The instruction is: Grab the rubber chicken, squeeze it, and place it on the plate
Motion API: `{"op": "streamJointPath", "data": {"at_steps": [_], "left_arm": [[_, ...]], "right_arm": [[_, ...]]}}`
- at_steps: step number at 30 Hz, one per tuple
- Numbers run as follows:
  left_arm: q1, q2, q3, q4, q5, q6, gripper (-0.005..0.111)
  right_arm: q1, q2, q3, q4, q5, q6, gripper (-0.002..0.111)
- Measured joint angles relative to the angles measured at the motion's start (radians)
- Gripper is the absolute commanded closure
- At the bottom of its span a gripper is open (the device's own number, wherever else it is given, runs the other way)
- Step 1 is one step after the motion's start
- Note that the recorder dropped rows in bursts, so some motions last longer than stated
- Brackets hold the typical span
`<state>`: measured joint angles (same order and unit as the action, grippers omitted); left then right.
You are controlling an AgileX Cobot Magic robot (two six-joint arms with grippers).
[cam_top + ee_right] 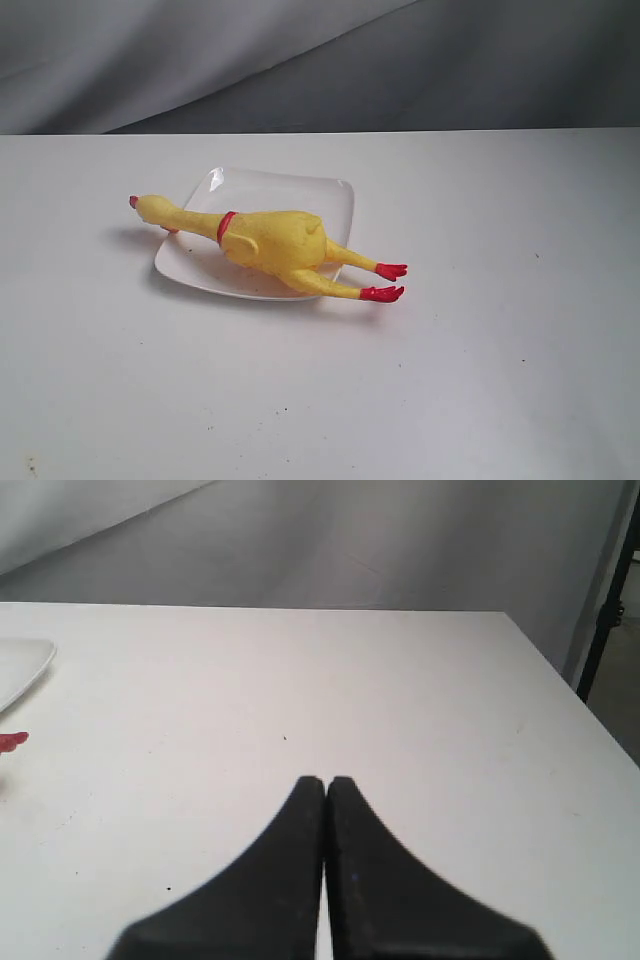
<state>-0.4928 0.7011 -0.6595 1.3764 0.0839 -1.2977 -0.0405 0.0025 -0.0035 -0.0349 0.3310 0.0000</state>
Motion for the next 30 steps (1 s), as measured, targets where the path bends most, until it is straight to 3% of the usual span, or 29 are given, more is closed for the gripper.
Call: {"op": "streamJointPath", "data": {"at_steps": [25,28,30], "left_arm": [[0.000,0.000,0.000,0.000,0.000,0.000,0.106],[0.027,-0.009,0.000,0.000,-0.019,0.000,0.106],[0.080,-0.029,0.004,0.000,-0.054,0.000,0.106]], "right_arm": [[0.000,0.000,0.000,0.000,0.011,0.000,0.108],[0.000,0.000,0.000,0.000,0.013,0.000,0.108],[0.000,0.000,0.000,0.000,0.013,0.000,0.108]]}}
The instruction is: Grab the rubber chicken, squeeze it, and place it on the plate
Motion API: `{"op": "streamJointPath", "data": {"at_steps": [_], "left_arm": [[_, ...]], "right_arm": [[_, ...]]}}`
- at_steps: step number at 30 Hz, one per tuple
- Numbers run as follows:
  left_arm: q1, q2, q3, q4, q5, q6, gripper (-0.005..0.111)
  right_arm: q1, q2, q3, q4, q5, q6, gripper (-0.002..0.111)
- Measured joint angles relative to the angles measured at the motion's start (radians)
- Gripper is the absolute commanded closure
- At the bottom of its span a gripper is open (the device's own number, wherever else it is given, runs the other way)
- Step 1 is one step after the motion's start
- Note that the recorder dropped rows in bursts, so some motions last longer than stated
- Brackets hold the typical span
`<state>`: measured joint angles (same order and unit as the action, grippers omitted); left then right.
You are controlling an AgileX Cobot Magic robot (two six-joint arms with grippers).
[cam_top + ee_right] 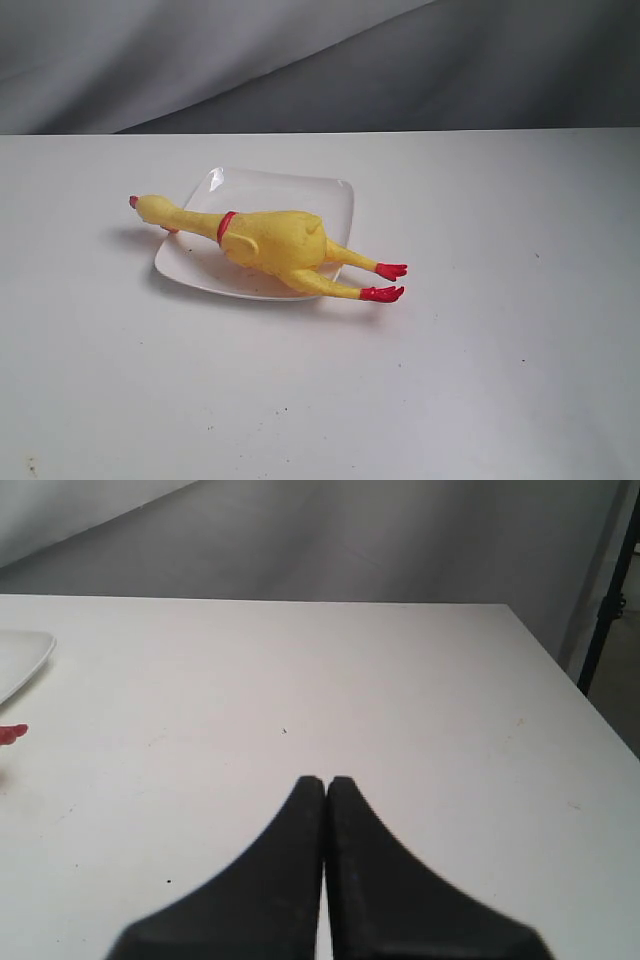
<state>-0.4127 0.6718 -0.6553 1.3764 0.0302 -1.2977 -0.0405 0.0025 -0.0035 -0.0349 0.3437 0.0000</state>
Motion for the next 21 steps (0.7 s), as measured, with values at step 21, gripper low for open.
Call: {"op": "streamJointPath", "data": {"at_steps": [21], "left_arm": [[0.554,-0.512,0.000,0.050,-0.098,0.039,0.106]], "right_arm": [[0.000,0.000,0.000,0.000,0.000,0.000,0.108]]}}
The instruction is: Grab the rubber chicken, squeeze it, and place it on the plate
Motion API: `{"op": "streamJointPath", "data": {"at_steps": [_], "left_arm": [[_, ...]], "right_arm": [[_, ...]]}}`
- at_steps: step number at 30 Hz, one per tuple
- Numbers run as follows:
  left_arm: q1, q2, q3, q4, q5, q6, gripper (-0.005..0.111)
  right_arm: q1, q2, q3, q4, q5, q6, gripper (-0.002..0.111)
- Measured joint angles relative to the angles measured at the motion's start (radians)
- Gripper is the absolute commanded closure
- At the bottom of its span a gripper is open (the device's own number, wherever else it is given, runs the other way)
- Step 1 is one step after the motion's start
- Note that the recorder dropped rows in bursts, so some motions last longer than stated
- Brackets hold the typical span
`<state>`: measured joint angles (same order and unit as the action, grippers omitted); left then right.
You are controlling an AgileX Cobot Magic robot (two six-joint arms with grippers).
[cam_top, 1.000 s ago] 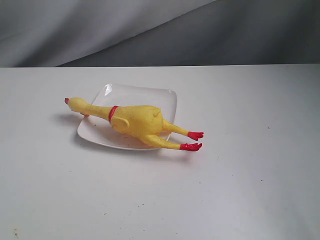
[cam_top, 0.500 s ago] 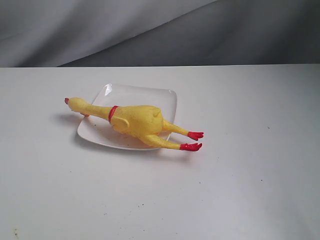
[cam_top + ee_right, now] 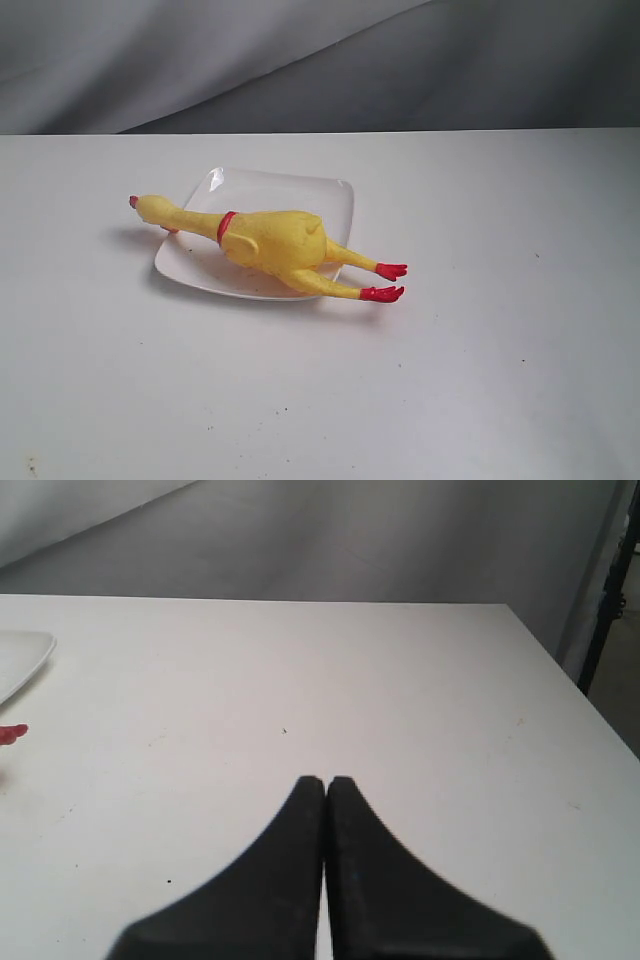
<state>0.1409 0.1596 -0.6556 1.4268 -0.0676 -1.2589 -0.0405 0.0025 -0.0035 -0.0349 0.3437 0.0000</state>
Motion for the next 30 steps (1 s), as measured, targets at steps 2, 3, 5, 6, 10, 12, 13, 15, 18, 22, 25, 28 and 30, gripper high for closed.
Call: {"op": "streamJointPath", "data": {"at_steps": [2,3,5,6,10,12,13,15,18,22,25,28,30], "left_arm": [[0.013,-0.040,0.000,0.002,0.000,0.002,0.106],[0.015,-0.059,0.000,0.002,0.000,0.004,0.106],[0.015,-0.095,0.000,0.002,-0.004,0.006,0.106],[0.015,-0.109,0.000,0.002,-0.004,0.006,0.106],[0.015,-0.155,0.000,0.002,-0.004,0.008,0.106],[0.015,-0.155,0.000,0.002,-0.008,0.008,0.106],[0.015,-0.155,0.000,0.002,-0.008,0.008,0.106],[0.015,-0.155,0.000,0.005,-0.008,0.010,0.106],[0.022,-0.155,0.000,0.006,-0.010,0.010,0.106],[0.046,-0.155,0.000,0.006,-0.010,0.010,0.106],[0.054,-0.155,0.000,0.006,-0.012,0.010,0.106],[0.056,-0.155,0.000,0.006,-0.012,0.010,0.106],[0.056,-0.155,0.000,0.006,-0.012,0.010,0.106]], "right_arm": [[0.000,0.000,0.000,0.000,0.000,0.000,0.108],[0.000,0.000,0.000,0.000,0.000,0.000,0.108],[0.000,0.000,0.000,0.000,0.000,0.000,0.108],[0.000,0.000,0.000,0.000,0.000,0.000,0.108],[0.000,0.000,0.000,0.000,0.000,0.000,0.108],[0.000,0.000,0.000,0.000,0.000,0.000,0.108],[0.000,0.000,0.000,0.000,0.000,0.000,0.108],[0.000,0.000,0.000,0.000,0.000,0.000,0.108],[0.000,0.000,0.000,0.000,0.000,0.000,0.108],[0.000,0.000,0.000,0.000,0.000,0.000,0.108],[0.000,0.000,0.000,0.000,0.000,0.000,0.108],[0.000,0.000,0.000,0.000,0.000,0.000,0.108],[0.000,0.000,0.000,0.000,0.000,0.000,0.108]]}}
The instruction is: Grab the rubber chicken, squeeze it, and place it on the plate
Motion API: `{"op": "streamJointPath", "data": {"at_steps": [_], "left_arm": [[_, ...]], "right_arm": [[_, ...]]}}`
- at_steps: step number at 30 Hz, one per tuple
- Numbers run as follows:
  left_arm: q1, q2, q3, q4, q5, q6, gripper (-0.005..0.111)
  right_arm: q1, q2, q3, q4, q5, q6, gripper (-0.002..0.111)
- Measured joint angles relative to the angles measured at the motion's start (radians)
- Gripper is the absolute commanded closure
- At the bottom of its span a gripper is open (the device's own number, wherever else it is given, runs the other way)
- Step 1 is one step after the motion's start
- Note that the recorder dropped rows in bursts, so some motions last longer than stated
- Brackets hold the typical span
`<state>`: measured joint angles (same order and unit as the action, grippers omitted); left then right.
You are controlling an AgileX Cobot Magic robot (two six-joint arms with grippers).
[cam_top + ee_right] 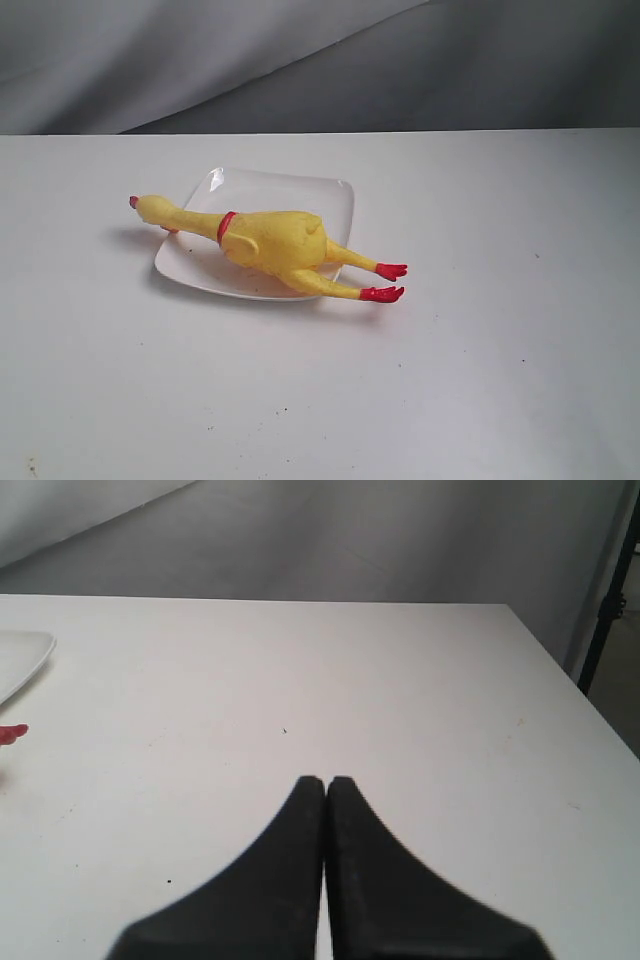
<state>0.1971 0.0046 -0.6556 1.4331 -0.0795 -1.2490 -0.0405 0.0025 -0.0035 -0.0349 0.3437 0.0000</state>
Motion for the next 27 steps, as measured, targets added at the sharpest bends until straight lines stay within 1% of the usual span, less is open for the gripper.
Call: {"op": "streamJointPath", "data": {"at_steps": [10,12,13,14,15,16,18,20,25,27], "left_arm": [[0.000,0.000,0.000,-0.016,-0.013,0.007,0.106],[0.000,0.000,0.000,-0.151,-0.018,0.108,0.106],[0.000,0.000,0.000,-0.329,-0.023,0.253,0.106],[0.000,0.000,0.000,-0.473,-0.026,0.378,0.106],[0.000,0.000,0.000,-0.708,-0.026,0.565,0.106],[0.000,0.000,0.000,-0.905,-0.014,0.775,0.106],[0.000,0.000,0.000,-1.169,0.036,1.028,0.106],[0.000,0.000,0.000,-1.264,0.101,1.139,0.106],[0.000,0.000,0.000,-1.301,0.198,1.169,0.106],[0.000,0.000,0.000,-1.306,0.260,1.169,0.106]], "right_arm": [[0.000,0.000,0.000,0.000,0.000,0.000,0.108],[0.000,0.000,0.000,0.000,0.000,0.000,0.108],[0.000,0.000,0.000,0.000,0.000,0.000,0.108],[0.000,0.000,0.000,0.000,0.000,0.000,0.108],[0.000,0.000,0.000,0.000,0.000,0.000,0.108],[0.000,0.000,0.000,0.000,0.000,0.000,0.108],[0.000,0.000,0.000,0.000,0.000,0.000,0.108],[0.000,0.000,0.000,0.000,0.000,0.000,0.108],[0.000,0.000,0.000,0.000,0.000,0.000,0.108],[0.000,0.000,0.000,0.000,0.000,0.000,0.108]]}}
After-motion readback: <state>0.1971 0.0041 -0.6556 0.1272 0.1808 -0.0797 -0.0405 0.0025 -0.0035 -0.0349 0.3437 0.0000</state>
